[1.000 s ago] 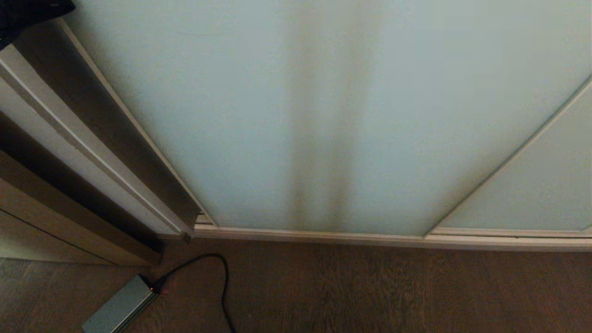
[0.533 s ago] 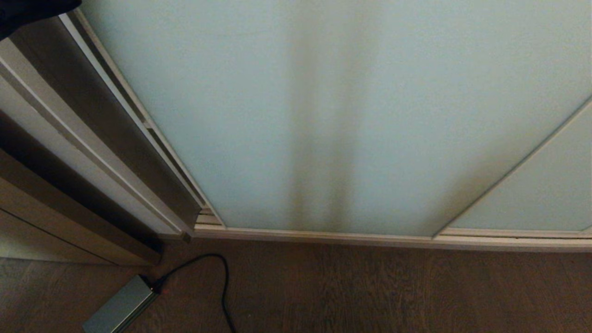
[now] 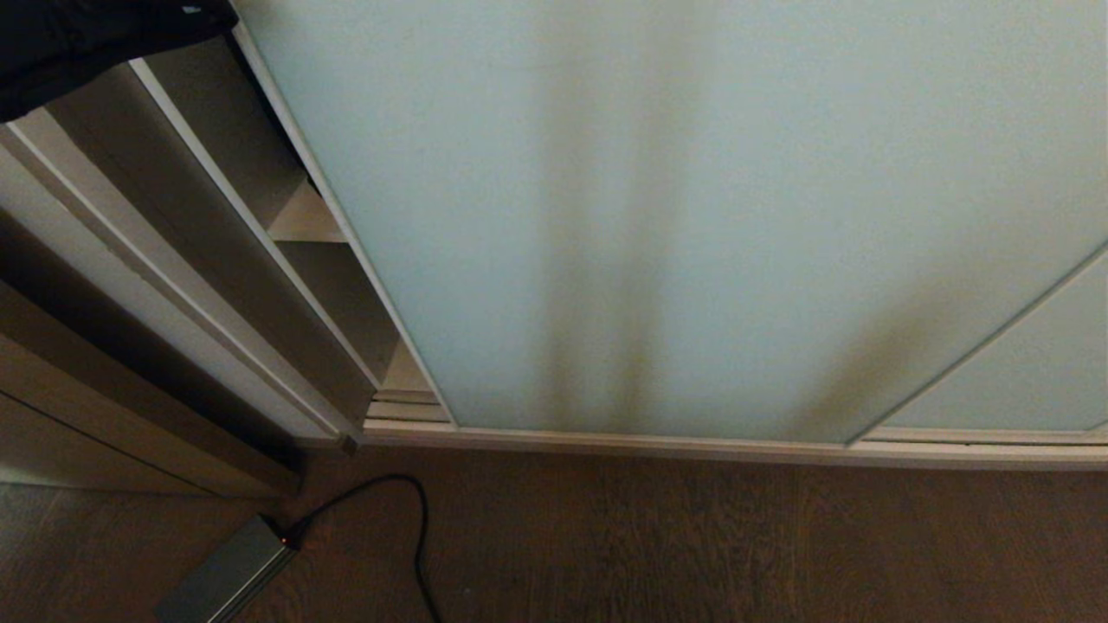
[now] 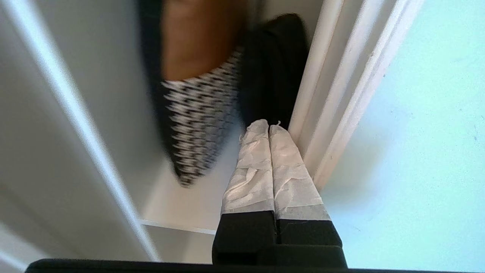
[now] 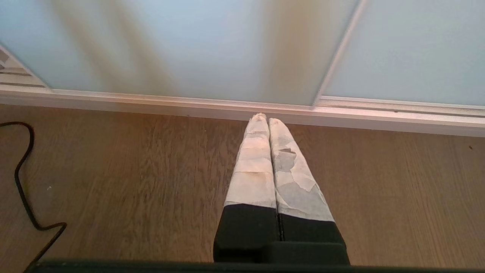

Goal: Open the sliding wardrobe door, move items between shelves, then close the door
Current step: Open the door

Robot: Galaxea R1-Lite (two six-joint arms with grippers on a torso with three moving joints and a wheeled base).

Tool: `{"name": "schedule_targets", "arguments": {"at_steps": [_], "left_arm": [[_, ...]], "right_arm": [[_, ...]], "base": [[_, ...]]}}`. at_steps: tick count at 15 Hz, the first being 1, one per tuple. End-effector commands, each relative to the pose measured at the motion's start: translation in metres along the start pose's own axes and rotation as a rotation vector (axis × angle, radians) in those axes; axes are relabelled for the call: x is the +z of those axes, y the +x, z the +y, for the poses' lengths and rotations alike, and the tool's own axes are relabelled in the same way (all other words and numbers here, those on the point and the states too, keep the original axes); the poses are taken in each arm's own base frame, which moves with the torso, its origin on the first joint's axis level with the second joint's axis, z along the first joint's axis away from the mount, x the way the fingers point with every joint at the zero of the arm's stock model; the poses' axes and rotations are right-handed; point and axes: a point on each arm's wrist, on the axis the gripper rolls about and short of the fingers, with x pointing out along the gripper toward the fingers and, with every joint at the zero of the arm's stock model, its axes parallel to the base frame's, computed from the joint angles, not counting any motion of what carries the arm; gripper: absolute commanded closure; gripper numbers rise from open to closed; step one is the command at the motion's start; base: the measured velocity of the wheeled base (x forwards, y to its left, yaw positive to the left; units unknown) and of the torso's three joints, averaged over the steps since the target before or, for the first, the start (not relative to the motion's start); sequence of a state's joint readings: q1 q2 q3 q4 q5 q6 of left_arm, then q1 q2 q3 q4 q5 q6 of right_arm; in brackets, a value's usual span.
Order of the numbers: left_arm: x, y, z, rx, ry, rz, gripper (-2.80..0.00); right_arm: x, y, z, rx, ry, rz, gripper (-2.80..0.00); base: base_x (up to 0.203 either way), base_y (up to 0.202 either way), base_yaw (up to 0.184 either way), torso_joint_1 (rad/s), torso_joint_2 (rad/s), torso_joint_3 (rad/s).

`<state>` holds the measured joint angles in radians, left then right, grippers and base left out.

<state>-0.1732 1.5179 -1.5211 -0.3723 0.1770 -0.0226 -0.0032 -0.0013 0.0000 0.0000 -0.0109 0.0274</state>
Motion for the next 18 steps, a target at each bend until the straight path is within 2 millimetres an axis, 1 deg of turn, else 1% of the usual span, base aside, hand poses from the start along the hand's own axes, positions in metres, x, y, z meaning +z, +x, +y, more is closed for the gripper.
{"name": "schedule_targets", "arguments": {"at_steps": [1, 6, 10, 11, 12, 14, 15, 16, 18], "left_arm": [[-0.002, -0.003, -0.018, -0.041, -0.024, 0.01, 0.0], [-0.019, -0.002, -0.067, -0.174, -0.06, 0.062, 0.0], [-0.032, -0.013, -0.119, -0.3, -0.062, 0.102, 0.0], [-0.032, -0.013, -0.129, -0.308, -0.067, 0.102, 0.0], [-0.029, -0.012, -0.133, -0.303, -0.075, 0.093, 0.0], [-0.023, -0.017, -0.136, -0.316, -0.093, 0.082, 0.0], [-0.019, -0.021, -0.134, -0.313, -0.098, 0.077, 0.0], [-0.013, -0.025, -0.129, -0.293, -0.104, 0.067, 0.0], [0.008, -0.038, -0.112, -0.229, -0.111, 0.033, 0.0]], "right_arm": [[0.0, 0.0, 0.0, 0.0, 0.0, -0.002, 0.0], [0.0, 0.0, 0.0, 0.0, 0.0, -0.002, 0.0], [0.0, 0.0, 0.0, 0.0, 0.0, -0.002, 0.0], [0.0, 0.0, 0.0, 0.001, 0.0, -0.002, 0.0], [0.0, 0.0, 0.0, 0.0, 0.0, 0.0, 0.0], [0.0, 0.0, 0.0, 0.0, 0.0, -0.001, 0.0], [0.0, 0.0, 0.0, 0.0, 0.0, -0.001, 0.0], [0.0, 0.0, 0.0, 0.0, 0.0, -0.002, 0.0], [0.0, 0.0, 0.0, 0.0, 0.0, -0.001, 0.0]], "base": [[0.0, 0.0, 0.0, 0.0, 0.0, 0.0], [0.0, 0.0, 0.0, 0.0, 0.0, 0.0], [0.0, 0.0, 0.0, 0.0, 0.0, 0.0], [0.0, 0.0, 0.0, 0.0, 0.0, 0.0], [0.0, 0.0, 0.0, 0.0, 0.0, 0.0], [0.0, 0.0, 0.0, 0.0, 0.0, 0.0], [0.0, 0.0, 0.0, 0.0, 0.0, 0.0], [0.0, 0.0, 0.0, 0.0, 0.0, 0.0], [0.0, 0.0, 0.0, 0.0, 0.0, 0.0]]}}
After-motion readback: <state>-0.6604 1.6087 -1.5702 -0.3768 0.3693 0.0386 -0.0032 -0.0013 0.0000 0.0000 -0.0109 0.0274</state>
